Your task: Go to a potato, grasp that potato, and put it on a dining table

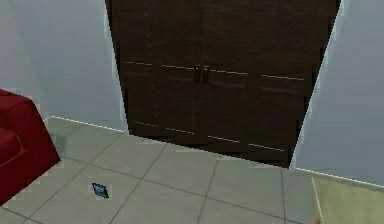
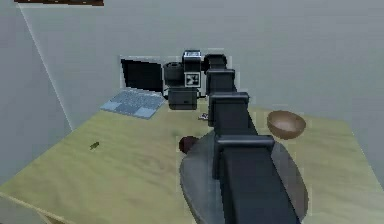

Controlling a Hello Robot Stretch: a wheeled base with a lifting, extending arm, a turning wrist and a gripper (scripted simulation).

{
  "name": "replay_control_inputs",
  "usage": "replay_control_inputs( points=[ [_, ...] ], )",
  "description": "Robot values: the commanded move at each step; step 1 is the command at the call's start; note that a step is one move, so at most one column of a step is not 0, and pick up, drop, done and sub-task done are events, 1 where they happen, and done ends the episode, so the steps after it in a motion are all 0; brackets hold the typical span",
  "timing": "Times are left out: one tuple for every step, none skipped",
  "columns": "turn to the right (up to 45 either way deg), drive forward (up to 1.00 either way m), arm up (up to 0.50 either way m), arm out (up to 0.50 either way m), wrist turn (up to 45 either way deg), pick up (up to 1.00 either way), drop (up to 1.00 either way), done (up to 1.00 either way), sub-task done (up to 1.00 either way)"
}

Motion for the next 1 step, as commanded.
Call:
replay_control_inputs(
  points=[
    [0.0, 0.00, 0.00, 0.00, 0.0, 0.00, 0.00, 1.00, 0.00]
  ],
)
